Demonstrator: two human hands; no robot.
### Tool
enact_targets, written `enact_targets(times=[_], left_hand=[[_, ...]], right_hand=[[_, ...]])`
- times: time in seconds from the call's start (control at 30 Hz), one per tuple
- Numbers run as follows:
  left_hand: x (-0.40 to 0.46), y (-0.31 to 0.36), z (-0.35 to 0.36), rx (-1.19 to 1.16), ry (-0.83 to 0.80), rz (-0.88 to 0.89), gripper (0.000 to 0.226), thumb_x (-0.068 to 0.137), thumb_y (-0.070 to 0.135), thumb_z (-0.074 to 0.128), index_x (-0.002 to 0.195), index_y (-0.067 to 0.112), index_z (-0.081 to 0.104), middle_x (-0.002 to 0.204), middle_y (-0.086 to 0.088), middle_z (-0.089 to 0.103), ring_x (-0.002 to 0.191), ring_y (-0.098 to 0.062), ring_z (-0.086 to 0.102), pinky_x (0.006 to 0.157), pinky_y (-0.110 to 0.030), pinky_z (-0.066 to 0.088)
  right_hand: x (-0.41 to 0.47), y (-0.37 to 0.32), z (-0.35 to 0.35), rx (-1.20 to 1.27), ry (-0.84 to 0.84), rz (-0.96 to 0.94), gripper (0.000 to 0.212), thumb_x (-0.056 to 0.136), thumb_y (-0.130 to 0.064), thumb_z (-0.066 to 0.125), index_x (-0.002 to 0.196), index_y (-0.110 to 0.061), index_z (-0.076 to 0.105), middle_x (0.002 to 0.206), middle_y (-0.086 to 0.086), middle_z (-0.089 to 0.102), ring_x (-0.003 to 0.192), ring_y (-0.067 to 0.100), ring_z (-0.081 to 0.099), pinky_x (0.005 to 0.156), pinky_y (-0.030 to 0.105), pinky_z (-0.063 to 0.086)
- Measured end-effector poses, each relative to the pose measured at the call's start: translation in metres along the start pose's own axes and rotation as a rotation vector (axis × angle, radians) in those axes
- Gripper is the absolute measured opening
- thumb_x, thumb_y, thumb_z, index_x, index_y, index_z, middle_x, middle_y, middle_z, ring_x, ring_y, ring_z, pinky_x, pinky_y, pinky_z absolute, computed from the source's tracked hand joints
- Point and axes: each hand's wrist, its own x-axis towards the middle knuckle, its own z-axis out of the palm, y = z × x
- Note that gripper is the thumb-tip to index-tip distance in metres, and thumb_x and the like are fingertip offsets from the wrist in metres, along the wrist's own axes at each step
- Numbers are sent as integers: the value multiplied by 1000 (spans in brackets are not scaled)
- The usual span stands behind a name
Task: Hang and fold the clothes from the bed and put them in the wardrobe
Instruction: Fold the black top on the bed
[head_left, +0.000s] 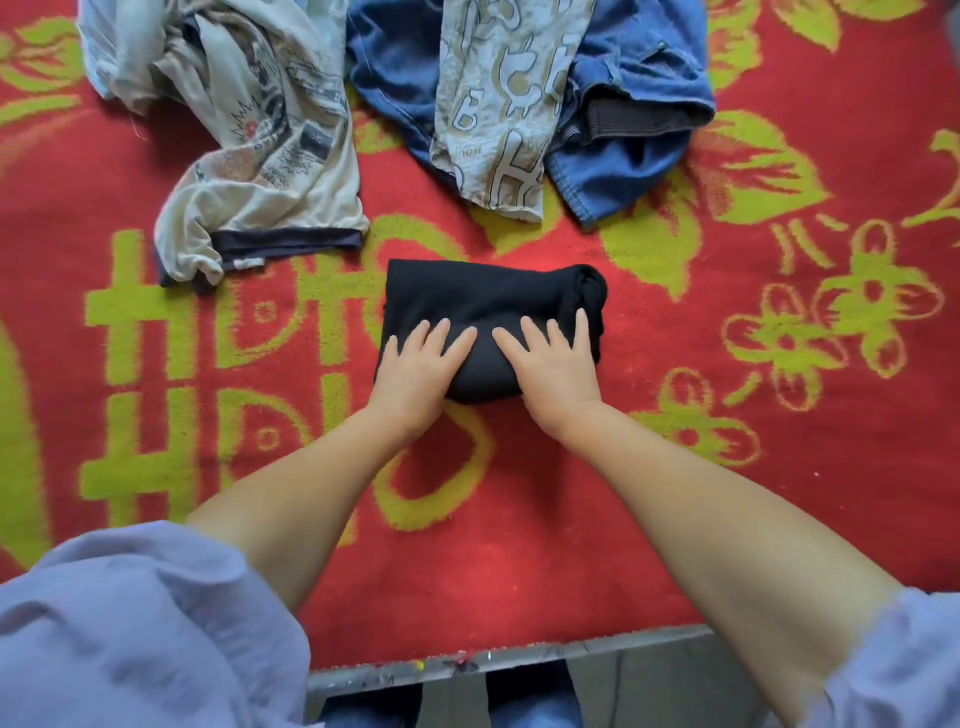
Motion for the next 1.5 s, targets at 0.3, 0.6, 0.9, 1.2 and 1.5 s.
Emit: enact_targets(times=[0.3,0.6,0.9,1.2,1.5], left_hand=[[-33,-31,-134,79,152,-30,75,92,17,55,152,27,11,152,-8,28,136,-32,30,104,-47,35],[-203,-131,-240,158,335,-322,62,96,12,39,152,26,16,153,-9,28,136,-32,31,104,-49,33],[-458,-130,-211,71,318,-940,69,94,9,40,152,29,9,155,-7,21,139,-29,24,109,-50,29],[-721,-7,-128,-147,231,-1521,81,87,14,59,152,23,11,151,-10,27,133,-34,31,103,-46,36],[-937,132,-11,-280,111,-1843,81,86,12,61,150,25,14,147,-7,33,129,-31,37,100,-44,41]], right_hand=[[-8,-11,-124,82,167,-74,67,89,-14,60,147,-21,29,144,5,42,124,31,46,106,42,31],[-45,-146,-278,-13,388,-398,68,91,-10,56,150,-19,23,150,9,34,135,33,34,116,44,18],[-155,-326,-323,-211,416,-1029,68,94,-14,52,151,-20,16,153,7,28,141,32,27,119,41,15],[-376,-487,-265,-371,350,-1637,73,89,-14,60,150,-20,19,150,6,33,137,31,34,116,39,22],[-616,-588,-143,-463,213,-1957,76,92,-16,59,152,-22,13,156,5,25,141,32,29,117,39,21]])
